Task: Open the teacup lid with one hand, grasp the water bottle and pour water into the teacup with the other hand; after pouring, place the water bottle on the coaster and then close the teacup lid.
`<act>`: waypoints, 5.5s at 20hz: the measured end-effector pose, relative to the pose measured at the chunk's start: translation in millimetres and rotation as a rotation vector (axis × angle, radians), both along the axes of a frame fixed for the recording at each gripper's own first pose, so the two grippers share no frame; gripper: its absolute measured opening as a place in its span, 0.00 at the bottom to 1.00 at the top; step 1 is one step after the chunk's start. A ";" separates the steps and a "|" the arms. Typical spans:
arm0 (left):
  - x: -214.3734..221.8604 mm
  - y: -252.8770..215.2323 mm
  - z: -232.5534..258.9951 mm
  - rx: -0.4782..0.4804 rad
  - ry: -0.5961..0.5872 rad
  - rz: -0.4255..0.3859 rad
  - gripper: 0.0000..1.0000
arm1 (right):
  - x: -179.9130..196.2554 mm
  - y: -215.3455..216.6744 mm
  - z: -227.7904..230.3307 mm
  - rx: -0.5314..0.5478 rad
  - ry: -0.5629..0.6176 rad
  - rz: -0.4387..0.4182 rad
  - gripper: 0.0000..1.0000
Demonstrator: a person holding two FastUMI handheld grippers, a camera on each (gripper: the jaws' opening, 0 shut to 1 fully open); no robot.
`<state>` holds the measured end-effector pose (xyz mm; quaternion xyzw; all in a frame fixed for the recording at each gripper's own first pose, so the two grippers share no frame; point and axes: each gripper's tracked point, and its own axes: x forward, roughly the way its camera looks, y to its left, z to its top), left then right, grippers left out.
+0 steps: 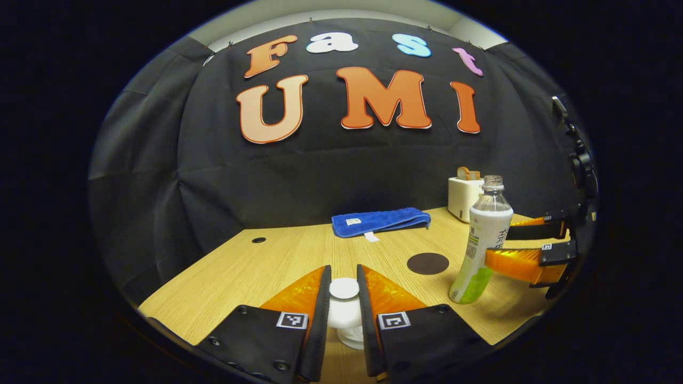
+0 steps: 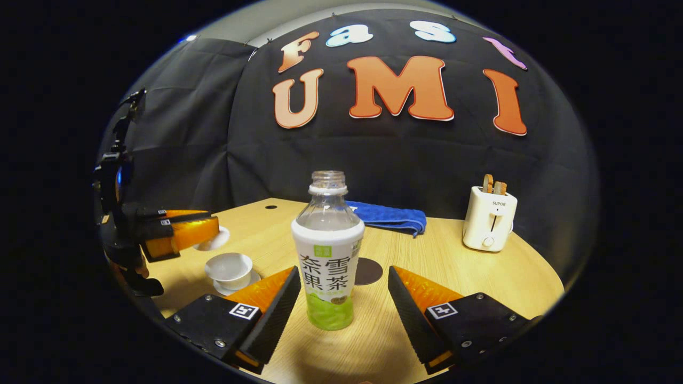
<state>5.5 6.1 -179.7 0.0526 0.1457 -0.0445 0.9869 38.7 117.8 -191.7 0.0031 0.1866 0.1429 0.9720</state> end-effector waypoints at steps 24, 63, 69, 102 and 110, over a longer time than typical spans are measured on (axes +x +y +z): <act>-22.3 63.0 6.2 -0.003 -0.029 0.104 0.33 | 14.6 7.0 -17.9 -0.209 0.028 -0.005 0.66; -47.5 126.8 -13.2 0.010 0.020 0.192 0.34 | 51.9 16.4 6.4 -1.401 -0.457 0.295 0.66; -53.8 137.9 -15.0 0.009 0.031 0.210 0.34 | 57.2 21.3 19.4 -1.497 -0.563 0.288 0.65; -69.4 152.3 -16.2 -0.007 0.026 0.229 0.35 | 74.4 47.8 83.6 -1.753 -0.871 0.304 0.65; -71.9 153.6 -18.7 -0.004 0.032 0.245 0.34 | 76.5 54.6 103.1 -1.818 -0.970 0.301 0.65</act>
